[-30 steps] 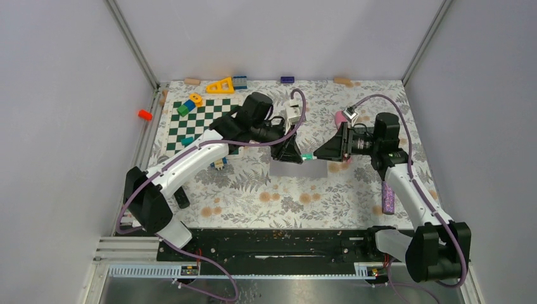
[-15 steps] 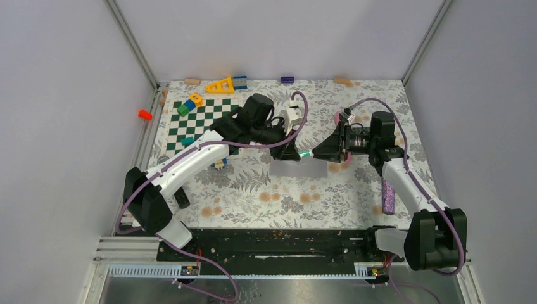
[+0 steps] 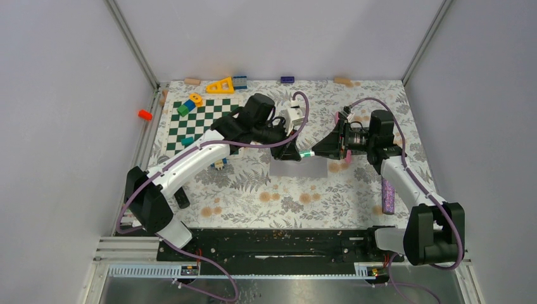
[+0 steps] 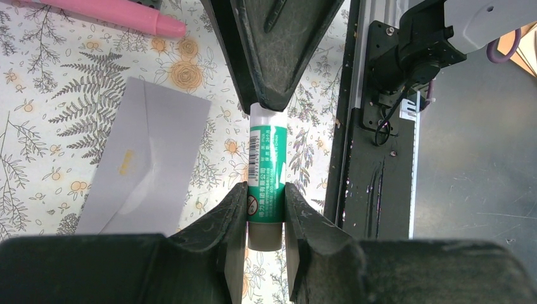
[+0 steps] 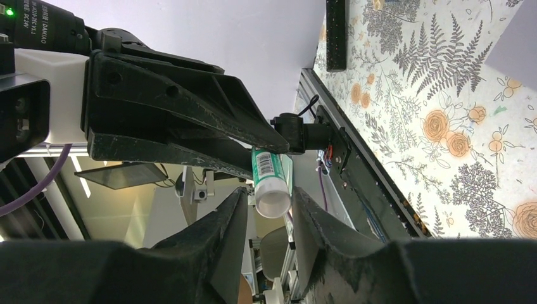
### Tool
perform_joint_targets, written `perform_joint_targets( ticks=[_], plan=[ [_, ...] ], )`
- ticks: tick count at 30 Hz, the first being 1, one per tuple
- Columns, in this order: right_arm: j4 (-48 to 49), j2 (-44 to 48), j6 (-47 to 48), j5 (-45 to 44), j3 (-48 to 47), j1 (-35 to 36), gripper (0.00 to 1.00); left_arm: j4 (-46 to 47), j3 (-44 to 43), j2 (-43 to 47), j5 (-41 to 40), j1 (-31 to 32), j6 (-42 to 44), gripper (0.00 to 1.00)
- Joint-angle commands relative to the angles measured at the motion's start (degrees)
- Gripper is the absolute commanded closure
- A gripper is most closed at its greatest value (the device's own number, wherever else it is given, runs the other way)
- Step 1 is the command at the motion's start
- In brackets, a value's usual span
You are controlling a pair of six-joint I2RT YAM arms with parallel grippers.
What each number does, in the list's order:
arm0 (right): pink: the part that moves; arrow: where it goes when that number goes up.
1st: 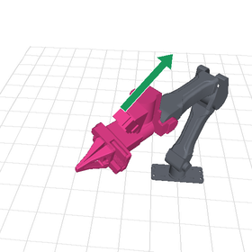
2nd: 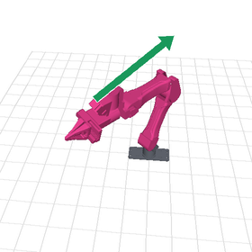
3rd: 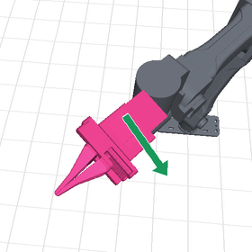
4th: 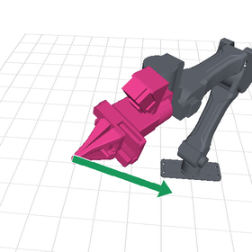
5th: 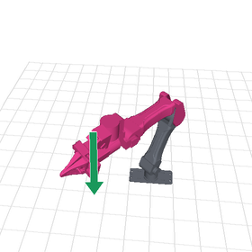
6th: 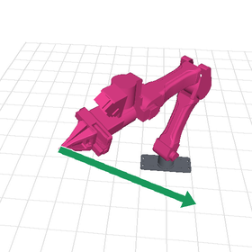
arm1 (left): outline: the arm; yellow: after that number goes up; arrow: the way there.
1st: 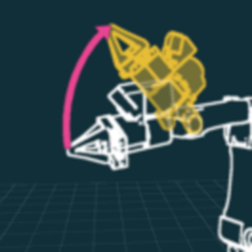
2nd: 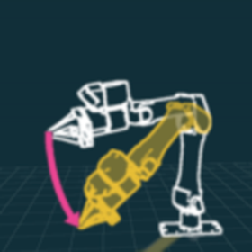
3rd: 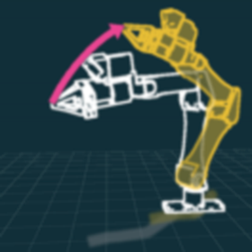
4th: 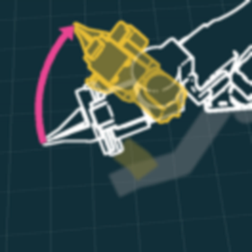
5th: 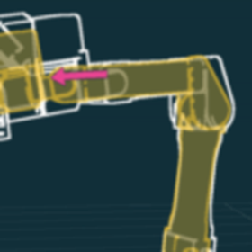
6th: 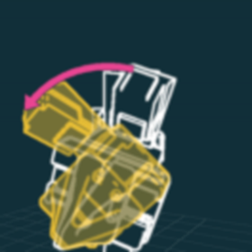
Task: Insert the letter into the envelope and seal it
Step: Screw the solid glue.
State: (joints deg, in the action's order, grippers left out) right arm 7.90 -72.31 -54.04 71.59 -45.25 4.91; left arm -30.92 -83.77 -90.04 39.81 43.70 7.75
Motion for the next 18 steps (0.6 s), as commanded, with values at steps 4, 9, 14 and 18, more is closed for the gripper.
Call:
perform_joint_targets(
  ticks=[4,9,14,18],
  plan=[
    [3.26,0.12,-1.53,1.00,-0.16,-0.08,0.65,0.79,-2.98,-0.09,-0.59,0.50,0.96,1.00],
    [3.13,0.52,-1.16,1.14,0.33,-0.07,0.63,0.68,-3.23,-0.10,-0.69,0.43,0.95,1.00],
    [2.87,0.80,-0.83,1.17,0.48,-0.07,0.62,0.59,-3.34,-0.16,-0.70,0.42,0.95,1.00],
    [2.70,0.98,-0.49,1.18,0.49,-0.07,0.70,0.55,-3.33,0.00,-0.85,0.50,1.04,1.00]
  ],
)
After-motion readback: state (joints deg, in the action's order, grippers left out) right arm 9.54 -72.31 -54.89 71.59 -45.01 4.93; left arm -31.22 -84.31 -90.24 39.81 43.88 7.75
